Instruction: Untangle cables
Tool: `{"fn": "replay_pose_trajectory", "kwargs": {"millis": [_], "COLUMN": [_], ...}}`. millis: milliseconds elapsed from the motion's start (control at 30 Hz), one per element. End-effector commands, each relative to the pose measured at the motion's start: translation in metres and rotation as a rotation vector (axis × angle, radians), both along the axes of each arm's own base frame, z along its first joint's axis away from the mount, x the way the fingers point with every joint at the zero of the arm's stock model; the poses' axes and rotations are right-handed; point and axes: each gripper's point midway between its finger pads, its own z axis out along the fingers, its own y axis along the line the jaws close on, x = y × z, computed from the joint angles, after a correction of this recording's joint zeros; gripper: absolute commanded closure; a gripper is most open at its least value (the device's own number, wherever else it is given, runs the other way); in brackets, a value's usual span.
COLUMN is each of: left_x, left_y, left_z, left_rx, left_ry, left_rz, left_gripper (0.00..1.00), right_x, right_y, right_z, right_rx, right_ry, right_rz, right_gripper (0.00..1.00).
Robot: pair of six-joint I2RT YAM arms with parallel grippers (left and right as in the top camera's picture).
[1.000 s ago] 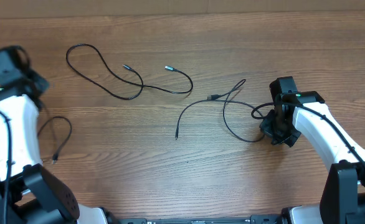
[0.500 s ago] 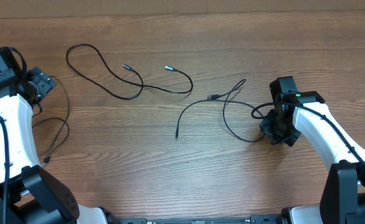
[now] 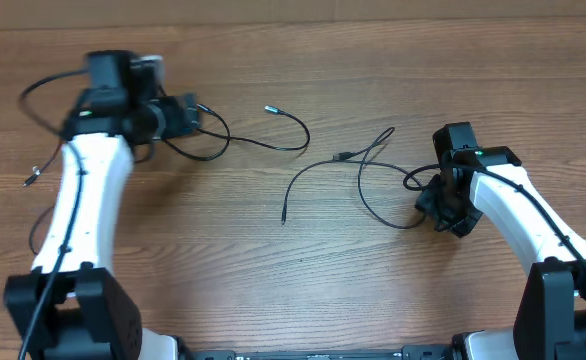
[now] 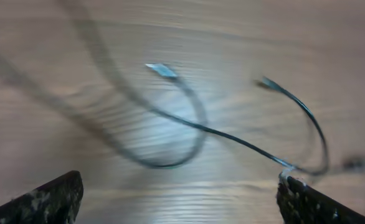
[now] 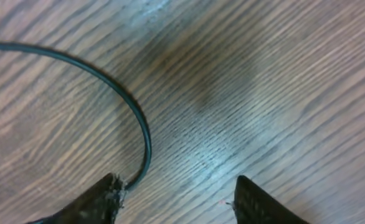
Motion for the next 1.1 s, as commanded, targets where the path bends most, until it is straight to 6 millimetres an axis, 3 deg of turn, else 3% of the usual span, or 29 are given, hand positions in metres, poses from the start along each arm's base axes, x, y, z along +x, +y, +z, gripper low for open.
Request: {"fn": "replay_pose_trajectory", "kwargs": {"millis": [0,200,333,433,567,833,967,1067], "left_x": [0.002,0.015,0.029,0.028,0.020,-0.004,-0.007,-0.006], "left_y": [-0.067,-0.124,-0.151,-0.164,-0.170,-0.169,-0.171,-0.169], "left_z": [-0.019,-0.034,-0.036,-0.049,-0.076,-0.133,-0.137,-0.135], "left_rx": [0.079,0.127,0.155,0.218,0.247,0.184,0.169,0.182], "left_ry": [-0.019,-0.006,-0.046,-0.064,-0.011,0.187,0.206,0.207], "left_rz": [-0.348,-0.470,-0.560,-0.689,-0.773,-0.780,-0.780,-0.774], "left_gripper": [0.00,0.00,0.00,0.00,0.00,0.05,0.19,0.42], "right_x": [0.004,0.005,0.005,0.005,0.005,0.006,0.006,0.005], "right_y": [0.004,0.005,0.005,0.005,0.005,0.005,0.005,0.005], "right_z": [0.005,0.005,0.005,0.005,0.005,0.005,0.005,0.005], "right_rx": [0.021,0.032,0.031,0.031,0.031,0.031,0.031,0.031], "right_ry": [-0.029,-0.036,-0.035,-0.035,-0.036,-0.038,-0.036,-0.035], "right_rz": [0.001,0.001,0.001,0.001,0.001,0.001,0.001,0.001], "right_gripper": [0.36,0.29,0.26,0.25,0.25,0.23,0.23,0.23]}}
